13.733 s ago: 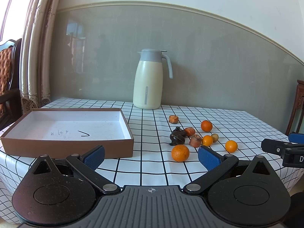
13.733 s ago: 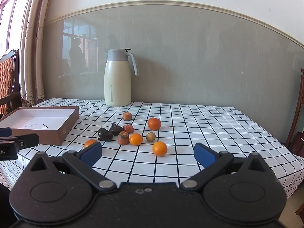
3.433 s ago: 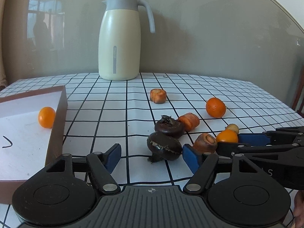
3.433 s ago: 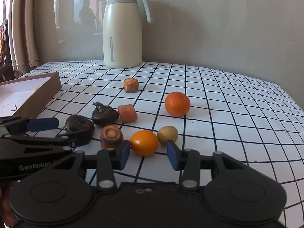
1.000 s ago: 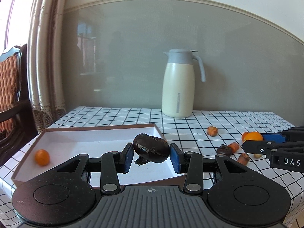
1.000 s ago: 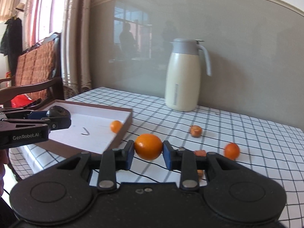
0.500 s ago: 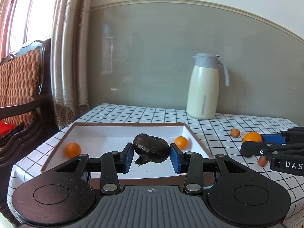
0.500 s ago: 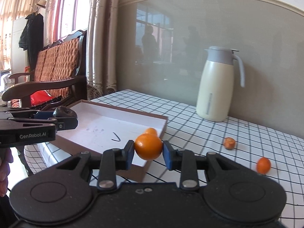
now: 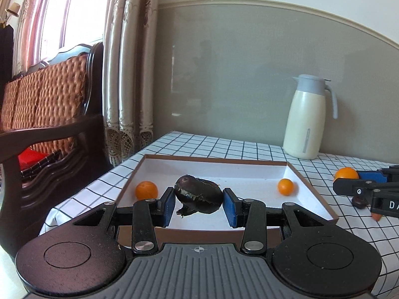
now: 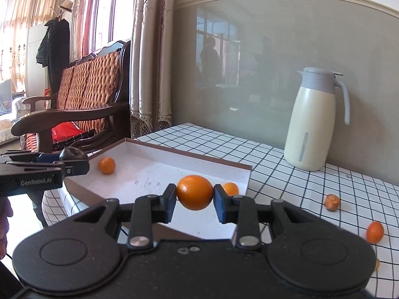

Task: Organize fruits
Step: 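Carry the dark brown fruit with the left gripper over the tray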

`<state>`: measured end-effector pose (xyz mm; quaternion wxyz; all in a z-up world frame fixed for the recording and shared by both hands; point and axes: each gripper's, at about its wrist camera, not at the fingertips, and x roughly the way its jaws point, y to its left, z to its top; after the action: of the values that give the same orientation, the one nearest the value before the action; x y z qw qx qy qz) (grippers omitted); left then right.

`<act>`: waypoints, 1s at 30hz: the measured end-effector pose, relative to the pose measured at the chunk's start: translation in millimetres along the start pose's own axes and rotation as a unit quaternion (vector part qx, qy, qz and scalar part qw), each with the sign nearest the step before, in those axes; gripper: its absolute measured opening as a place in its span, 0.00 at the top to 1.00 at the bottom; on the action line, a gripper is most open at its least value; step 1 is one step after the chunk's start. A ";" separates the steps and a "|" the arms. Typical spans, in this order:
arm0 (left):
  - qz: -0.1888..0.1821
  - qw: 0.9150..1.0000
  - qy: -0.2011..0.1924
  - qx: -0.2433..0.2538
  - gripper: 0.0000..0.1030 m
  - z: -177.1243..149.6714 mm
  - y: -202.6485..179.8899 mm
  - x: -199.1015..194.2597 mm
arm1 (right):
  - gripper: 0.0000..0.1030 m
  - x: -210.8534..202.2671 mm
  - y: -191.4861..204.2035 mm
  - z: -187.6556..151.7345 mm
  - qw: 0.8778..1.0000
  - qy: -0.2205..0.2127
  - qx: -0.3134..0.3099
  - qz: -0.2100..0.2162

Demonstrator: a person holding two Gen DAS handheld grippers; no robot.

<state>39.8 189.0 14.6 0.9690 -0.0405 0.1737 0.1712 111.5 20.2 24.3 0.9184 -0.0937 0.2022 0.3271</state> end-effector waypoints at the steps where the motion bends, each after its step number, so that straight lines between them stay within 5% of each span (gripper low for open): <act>1: 0.004 1.000 -0.002 0.002 0.60 0.8 2.2 0.8 | 0.77 2.6 1.1 1.1 1.000 -0.001 0.000 -0.001; 30: 0.039 0.999 0.004 -0.023 0.60 25.7 38.6 75.8 | 0.77 77.9 -12.6 28.1 1.000 0.013 -0.001 -0.025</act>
<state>101.5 252.9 11.4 0.9596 -0.0571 0.1753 0.2126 183.1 63.0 16.4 0.9235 -0.1038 0.2113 0.3030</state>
